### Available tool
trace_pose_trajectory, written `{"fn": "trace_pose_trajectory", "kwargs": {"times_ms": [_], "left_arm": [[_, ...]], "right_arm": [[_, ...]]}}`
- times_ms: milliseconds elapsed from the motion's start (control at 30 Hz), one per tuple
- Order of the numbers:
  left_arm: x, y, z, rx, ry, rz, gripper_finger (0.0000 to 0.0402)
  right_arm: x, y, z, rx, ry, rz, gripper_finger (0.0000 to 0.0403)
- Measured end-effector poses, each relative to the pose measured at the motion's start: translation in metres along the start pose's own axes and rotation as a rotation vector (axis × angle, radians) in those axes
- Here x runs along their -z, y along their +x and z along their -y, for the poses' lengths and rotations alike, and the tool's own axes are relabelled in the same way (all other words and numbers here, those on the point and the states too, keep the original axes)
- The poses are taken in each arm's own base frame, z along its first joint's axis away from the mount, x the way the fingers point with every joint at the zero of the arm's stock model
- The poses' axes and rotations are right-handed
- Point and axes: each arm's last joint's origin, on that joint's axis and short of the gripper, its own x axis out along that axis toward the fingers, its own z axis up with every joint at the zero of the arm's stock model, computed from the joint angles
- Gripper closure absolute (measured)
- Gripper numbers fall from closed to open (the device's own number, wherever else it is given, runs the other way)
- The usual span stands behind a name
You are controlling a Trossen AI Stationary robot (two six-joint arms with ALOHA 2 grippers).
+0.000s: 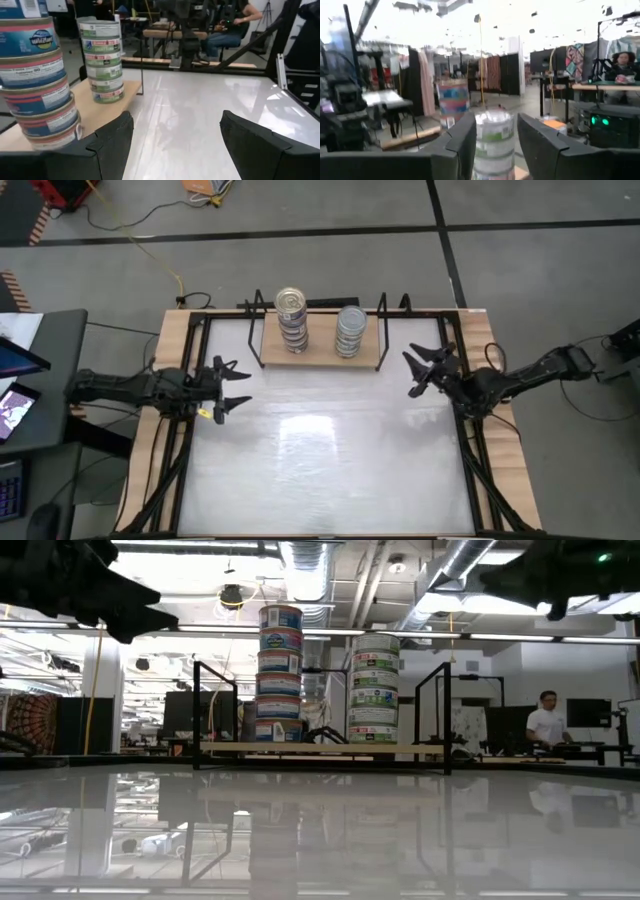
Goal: Stack canned seafood by type on shelf
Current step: Return to Home Position
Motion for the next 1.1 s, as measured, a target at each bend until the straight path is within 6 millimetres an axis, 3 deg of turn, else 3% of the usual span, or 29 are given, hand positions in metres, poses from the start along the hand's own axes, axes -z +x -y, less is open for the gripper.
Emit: {"fn": "trace_pose_trajectory", "kwargs": {"times_ms": [167, 333, 467, 633, 833, 1100], "left_arm": [[-0.001, -0.008, -0.005, -0.020, -0.006, 0.018, 0.0113], [0.011, -0.011, -0.007, -0.029, -0.023, 0.038, 0.0113], [0.017, -0.013, -0.007, -0.004, -0.037, 0.096, 0.0113], [0.020, -0.014, -0.007, 0.001, -0.021, 0.116, 0.0113], [0.013, -0.016, -0.008, -0.013, 0.003, 0.142, 0.0113], [0.009, -0.019, -0.009, -0.006, 0.045, 0.112, 0.0113]], "right_arm": [[-0.014, -0.013, 0.009, -0.030, 0.015, 0.052, 0.0246], [-0.013, -0.018, 0.012, -0.060, -0.018, 0.028, 0.0259], [-0.006, -0.017, 0.013, -0.055, 0.008, -0.005, 0.0269], [0.024, -0.021, 0.021, -0.064, 0.050, 0.056, 0.0277], [0.027, -0.014, 0.021, -0.246, 0.104, 0.095, 0.0287], [0.023, -0.012, 0.026, -0.245, -0.011, 0.152, 0.0294]]}}
